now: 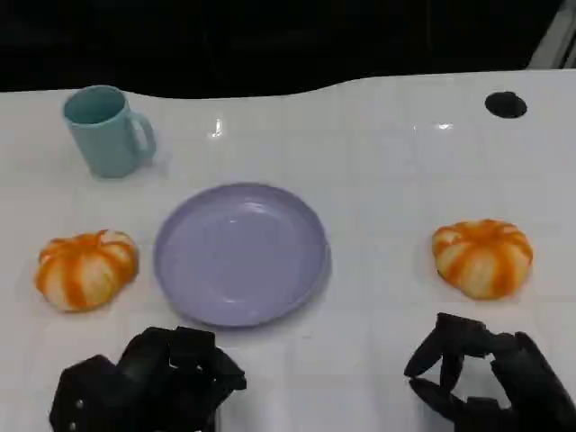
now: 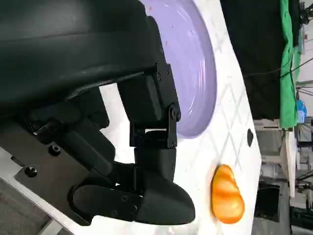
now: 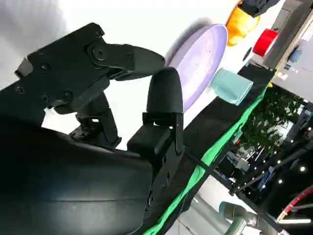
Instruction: Grasp the bread from the table and place it into the plate.
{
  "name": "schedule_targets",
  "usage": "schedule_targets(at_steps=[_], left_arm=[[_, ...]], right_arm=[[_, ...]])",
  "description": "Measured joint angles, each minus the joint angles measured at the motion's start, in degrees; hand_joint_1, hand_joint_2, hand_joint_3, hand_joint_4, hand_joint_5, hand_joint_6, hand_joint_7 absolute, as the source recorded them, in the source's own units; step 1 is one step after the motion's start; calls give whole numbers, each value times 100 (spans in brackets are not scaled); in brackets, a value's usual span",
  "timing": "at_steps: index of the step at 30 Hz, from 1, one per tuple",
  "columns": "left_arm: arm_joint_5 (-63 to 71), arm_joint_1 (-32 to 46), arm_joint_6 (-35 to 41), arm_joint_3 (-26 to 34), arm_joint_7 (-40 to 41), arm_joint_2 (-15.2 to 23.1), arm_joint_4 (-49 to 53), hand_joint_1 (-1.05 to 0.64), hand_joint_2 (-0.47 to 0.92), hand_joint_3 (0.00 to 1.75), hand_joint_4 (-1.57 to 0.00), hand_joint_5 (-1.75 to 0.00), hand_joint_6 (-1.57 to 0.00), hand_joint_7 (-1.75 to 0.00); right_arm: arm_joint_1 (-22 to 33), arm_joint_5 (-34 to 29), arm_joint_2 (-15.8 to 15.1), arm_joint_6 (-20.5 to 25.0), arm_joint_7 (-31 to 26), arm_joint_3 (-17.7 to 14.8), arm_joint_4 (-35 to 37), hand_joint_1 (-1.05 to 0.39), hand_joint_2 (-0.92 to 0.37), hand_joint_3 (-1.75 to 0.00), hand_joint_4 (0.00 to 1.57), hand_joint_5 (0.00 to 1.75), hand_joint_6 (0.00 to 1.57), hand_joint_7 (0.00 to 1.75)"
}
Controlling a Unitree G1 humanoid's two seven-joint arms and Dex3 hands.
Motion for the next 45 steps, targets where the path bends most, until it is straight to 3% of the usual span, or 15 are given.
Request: schedule_targets(at_steps=[32, 36, 40, 45], left_arm=[[-6, 0, 32, 0, 0, 6, -7, -105, 56, 62, -157, -117, -147, -64], [-6, 0, 32, 0, 0, 6, -7, -105, 56, 62, -157, -117, -147, -64], [-7, 0, 36, 1, 0, 10, -8, -105, 56, 62, -157, -117, -147, -64], [-7, 0, 44, 1, 0, 16, -7, -105, 56, 62, -157, -117, -147, -64]], right_arm=[[-43, -10, 0, 1, 0, 0, 5, -37, -62, -66, 76, 167, 76, 120], [-43, -12, 11, -8, -16, -10, 4, -37, -63, -68, 77, 144, 82, 95], [-46, -53, 23, -46, -122, -45, -53, -37, -64, -66, 72, 135, 84, 76], [-79, -267, 22, -106, -340, -99, -182, -41, -69, -56, 69, 115, 84, 61]])
